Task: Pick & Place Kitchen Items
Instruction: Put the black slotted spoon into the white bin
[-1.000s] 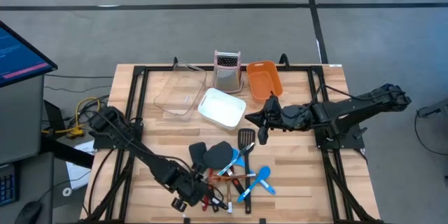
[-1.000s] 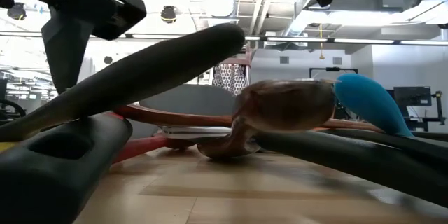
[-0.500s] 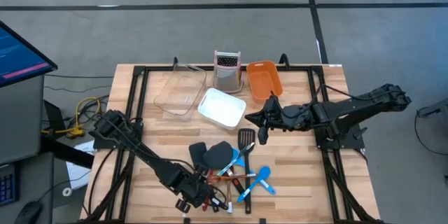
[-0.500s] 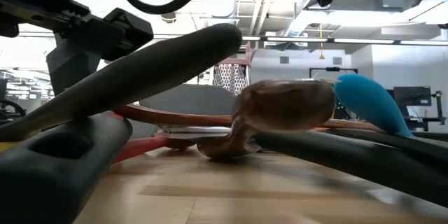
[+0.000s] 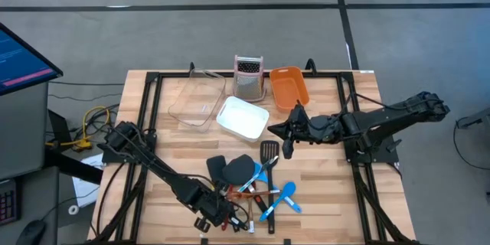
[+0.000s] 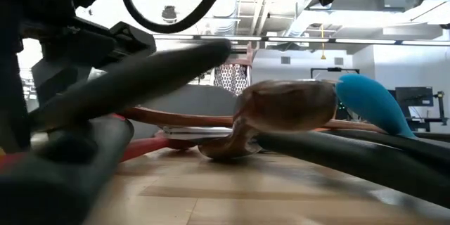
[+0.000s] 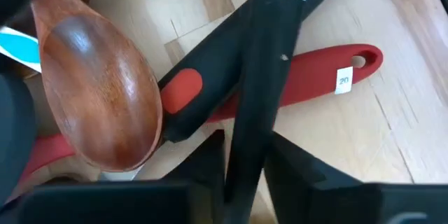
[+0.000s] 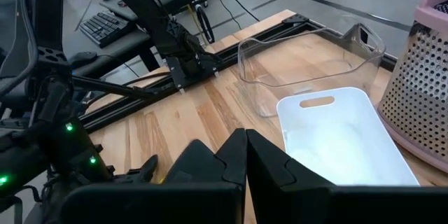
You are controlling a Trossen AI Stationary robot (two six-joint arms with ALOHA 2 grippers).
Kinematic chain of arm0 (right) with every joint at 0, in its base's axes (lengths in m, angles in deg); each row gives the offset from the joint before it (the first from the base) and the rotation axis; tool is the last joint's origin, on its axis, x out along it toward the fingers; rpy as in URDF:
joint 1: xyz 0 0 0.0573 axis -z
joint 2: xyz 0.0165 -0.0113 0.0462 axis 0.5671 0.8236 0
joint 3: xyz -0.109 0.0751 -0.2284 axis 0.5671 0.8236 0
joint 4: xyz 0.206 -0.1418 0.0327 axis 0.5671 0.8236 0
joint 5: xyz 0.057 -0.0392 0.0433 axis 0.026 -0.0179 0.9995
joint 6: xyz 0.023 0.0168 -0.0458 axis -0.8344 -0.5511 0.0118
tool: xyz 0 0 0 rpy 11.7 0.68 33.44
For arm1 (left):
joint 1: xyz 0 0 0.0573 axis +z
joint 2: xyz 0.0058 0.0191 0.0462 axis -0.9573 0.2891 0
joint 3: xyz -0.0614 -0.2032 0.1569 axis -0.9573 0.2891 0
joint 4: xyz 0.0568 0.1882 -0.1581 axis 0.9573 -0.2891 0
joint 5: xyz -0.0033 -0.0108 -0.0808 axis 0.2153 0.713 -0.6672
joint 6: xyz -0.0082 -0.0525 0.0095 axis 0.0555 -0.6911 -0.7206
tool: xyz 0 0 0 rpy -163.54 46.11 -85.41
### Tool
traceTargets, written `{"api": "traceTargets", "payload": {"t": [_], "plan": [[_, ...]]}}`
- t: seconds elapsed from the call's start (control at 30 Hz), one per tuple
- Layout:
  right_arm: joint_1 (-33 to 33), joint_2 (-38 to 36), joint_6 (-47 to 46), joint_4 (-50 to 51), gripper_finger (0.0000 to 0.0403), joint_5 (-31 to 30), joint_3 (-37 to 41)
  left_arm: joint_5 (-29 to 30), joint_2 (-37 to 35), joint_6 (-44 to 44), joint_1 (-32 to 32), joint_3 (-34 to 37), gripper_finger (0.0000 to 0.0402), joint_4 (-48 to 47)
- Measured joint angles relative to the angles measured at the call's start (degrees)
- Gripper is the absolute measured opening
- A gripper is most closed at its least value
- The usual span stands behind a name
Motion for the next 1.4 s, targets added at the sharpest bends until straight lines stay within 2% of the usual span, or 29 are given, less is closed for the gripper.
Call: {"api": "traceTargets", "payload": {"t": [0.13, 0.4, 0.73, 1.0, 1.17, 1.4], "plan": [[0.0, 0.0, 0.0, 0.0, 0.0000, 0.0, 0.0, -0.4, -0.1, -1.8, -0.1, 0.8, 0.0024, 0.4], [0.0, 0.0, 0.0, 0.0, 0.0000, 0.0, 0.0, -0.8, -1.5, -1.9, -0.1, 1.1, 0.0026, -0.5], [0.0, 0.0, 0.0, -0.2, 0.0000, 0.0, 0.0, 0.7, -8.8, -1.7, -0.1, 1.1, 0.0024, -2.2], [0.0, 0.0, 0.0, -0.2, 0.0000, 0.0, 0.0, 7.9, -19.9, -1.8, 0.0, 1.1, 0.0024, -9.4], [0.0, 0.0, 0.0, -0.4, 0.0000, 0.1, 0.0, 15.2, -27.9, -2.2, 0.1, 1.0, 0.0024, -9.3], [0.0, 0.0, 0.0, -0.4, 0.0000, 0.1, 0.0, 25.4, -38.2, -7.6, 0.2, 1.0, 0.0024, -8.4]]}}
